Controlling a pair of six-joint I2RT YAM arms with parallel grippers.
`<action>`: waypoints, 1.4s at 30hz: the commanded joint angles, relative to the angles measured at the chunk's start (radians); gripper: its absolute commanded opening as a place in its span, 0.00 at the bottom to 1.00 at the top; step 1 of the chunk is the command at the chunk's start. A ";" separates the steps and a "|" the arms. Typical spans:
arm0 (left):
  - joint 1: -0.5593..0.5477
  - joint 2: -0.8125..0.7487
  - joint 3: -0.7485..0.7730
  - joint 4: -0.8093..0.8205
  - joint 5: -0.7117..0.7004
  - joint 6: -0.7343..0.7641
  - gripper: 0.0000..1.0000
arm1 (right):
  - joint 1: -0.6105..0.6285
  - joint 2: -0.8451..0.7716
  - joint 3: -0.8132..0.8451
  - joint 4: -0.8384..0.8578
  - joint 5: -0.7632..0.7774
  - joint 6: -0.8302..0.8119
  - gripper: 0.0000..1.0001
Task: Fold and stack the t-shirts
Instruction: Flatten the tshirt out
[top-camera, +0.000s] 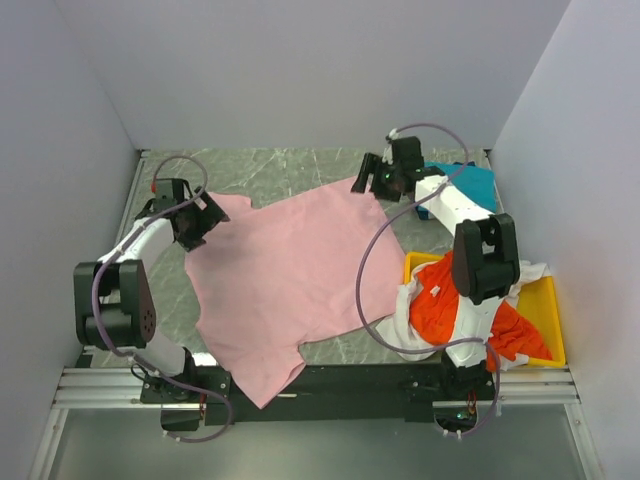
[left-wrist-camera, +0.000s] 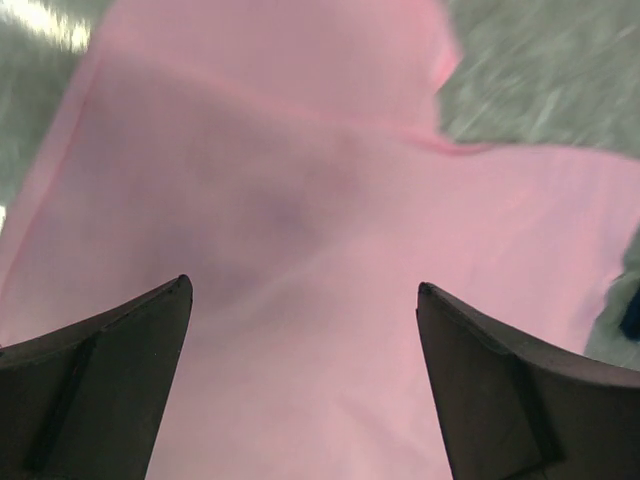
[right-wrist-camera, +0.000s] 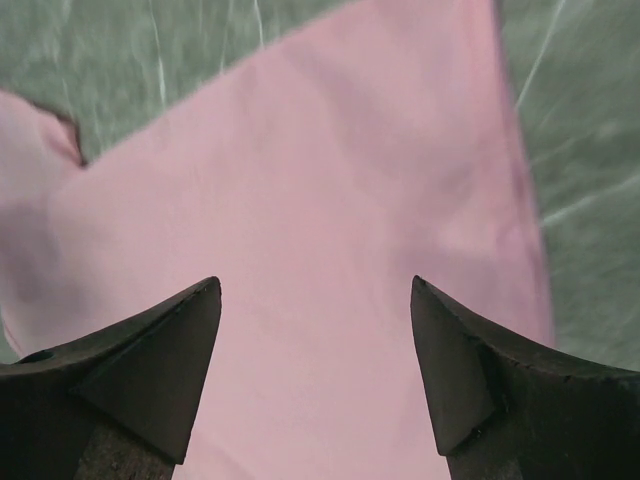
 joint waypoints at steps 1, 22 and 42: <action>0.000 0.069 0.012 -0.033 0.069 -0.030 0.99 | 0.058 -0.033 -0.062 -0.048 -0.049 0.047 0.82; 0.080 0.571 0.375 -0.063 0.058 0.137 0.99 | 0.165 0.137 -0.073 -0.093 -0.029 0.110 0.81; 0.078 0.767 0.879 -0.136 -0.009 0.202 0.99 | 0.164 0.356 0.328 -0.278 -0.078 0.085 0.81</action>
